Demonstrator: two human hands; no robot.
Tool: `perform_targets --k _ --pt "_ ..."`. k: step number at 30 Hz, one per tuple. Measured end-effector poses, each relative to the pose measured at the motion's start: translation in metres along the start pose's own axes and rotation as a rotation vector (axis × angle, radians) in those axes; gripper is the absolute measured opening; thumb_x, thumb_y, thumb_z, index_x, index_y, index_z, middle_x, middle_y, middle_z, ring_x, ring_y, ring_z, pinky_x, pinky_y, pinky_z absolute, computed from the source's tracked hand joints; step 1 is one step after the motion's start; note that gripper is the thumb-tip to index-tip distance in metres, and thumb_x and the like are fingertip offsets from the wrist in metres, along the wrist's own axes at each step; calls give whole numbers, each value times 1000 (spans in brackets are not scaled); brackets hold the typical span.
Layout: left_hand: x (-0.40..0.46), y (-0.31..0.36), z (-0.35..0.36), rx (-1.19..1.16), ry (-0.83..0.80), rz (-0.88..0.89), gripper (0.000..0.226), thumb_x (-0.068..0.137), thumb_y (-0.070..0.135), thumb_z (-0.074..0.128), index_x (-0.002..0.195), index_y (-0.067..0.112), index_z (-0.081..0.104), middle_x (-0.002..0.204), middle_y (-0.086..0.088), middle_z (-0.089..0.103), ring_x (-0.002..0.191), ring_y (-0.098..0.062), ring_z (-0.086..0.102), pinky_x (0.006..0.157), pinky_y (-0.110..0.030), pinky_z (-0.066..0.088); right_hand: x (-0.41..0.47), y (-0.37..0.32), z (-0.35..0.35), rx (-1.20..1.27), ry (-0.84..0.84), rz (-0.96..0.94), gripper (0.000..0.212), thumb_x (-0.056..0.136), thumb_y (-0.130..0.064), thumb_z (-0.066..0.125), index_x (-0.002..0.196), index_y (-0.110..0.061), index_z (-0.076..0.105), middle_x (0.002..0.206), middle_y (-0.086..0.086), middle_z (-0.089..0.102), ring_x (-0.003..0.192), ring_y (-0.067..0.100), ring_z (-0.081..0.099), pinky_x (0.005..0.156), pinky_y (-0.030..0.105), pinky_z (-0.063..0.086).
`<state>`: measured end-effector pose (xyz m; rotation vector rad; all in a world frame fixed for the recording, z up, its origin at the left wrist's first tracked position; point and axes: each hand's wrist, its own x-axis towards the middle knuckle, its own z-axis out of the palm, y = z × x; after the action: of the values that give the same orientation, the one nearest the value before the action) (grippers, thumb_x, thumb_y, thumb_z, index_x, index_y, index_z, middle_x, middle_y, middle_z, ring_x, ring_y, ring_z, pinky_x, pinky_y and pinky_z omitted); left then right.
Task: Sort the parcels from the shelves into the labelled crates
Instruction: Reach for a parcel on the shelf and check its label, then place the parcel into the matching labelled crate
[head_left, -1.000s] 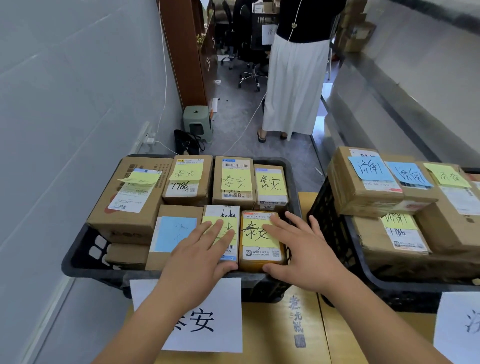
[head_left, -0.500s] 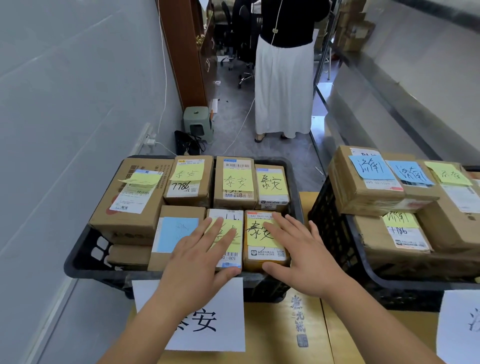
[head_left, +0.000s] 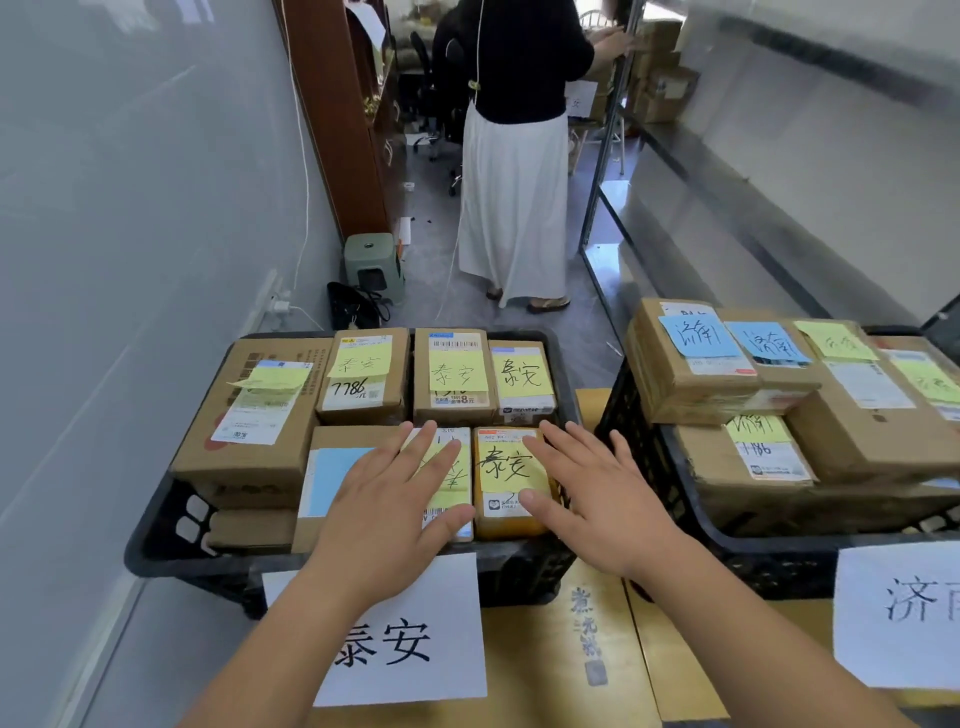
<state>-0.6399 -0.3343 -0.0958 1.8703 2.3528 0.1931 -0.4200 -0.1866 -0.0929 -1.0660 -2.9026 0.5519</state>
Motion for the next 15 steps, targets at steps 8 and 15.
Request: perform_targets --k 8,15 --pt "2 42 -22 45 -25 148 88 84 83 -6 160 41 11 169 8 4 156 -18 -3 124 -44 8 -47 -5 -14 -62 50 134 73 97 -75 21 161 -41 9 170 -13 6 157 13 -3 124 55 -7" --pt "-24 109 -27 55 -39 246 85 85 81 -2 160 41 12 169 6 5 156 -20 -2 126 -45 10 -130 13 -30 -72 115 246 74 97 -75 22 161 -42 7 171 -13 4 157 16 -2 124 58 -3"
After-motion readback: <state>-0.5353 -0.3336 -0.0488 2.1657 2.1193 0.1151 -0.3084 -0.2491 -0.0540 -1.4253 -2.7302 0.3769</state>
